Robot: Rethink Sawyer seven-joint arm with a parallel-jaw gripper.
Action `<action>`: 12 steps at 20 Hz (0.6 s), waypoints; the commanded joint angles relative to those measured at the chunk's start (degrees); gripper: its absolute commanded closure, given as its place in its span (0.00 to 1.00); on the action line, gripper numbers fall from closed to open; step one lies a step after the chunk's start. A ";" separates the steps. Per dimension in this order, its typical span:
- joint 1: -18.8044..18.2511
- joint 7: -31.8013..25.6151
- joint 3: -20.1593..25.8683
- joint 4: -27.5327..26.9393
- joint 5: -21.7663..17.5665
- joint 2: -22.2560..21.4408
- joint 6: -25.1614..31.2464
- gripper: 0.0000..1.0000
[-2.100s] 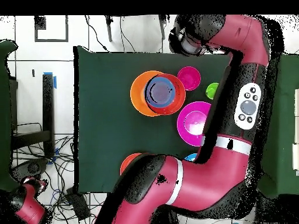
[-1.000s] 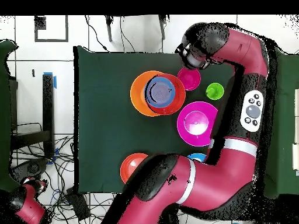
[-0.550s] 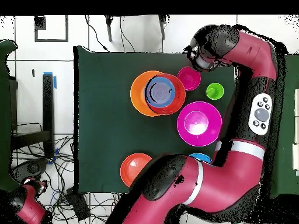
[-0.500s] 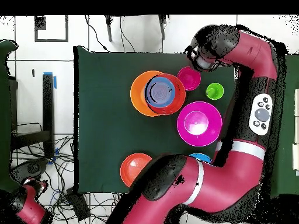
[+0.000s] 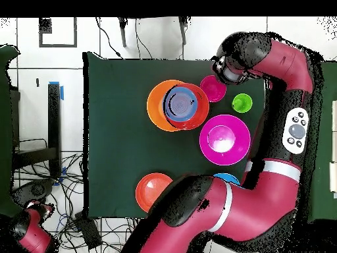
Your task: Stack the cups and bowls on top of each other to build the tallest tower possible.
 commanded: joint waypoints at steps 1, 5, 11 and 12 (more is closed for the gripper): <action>-0.09 -11.84 1.63 12.16 -2.74 -1.10 -3.98 0.00; -0.61 -11.18 0.59 14.20 -3.57 -1.78 -5.01 0.00; -1.72 -12.48 0.09 14.68 -4.59 -1.95 -5.50 0.00; -1.91 -12.75 0.22 14.68 -4.60 -1.98 -5.50 0.00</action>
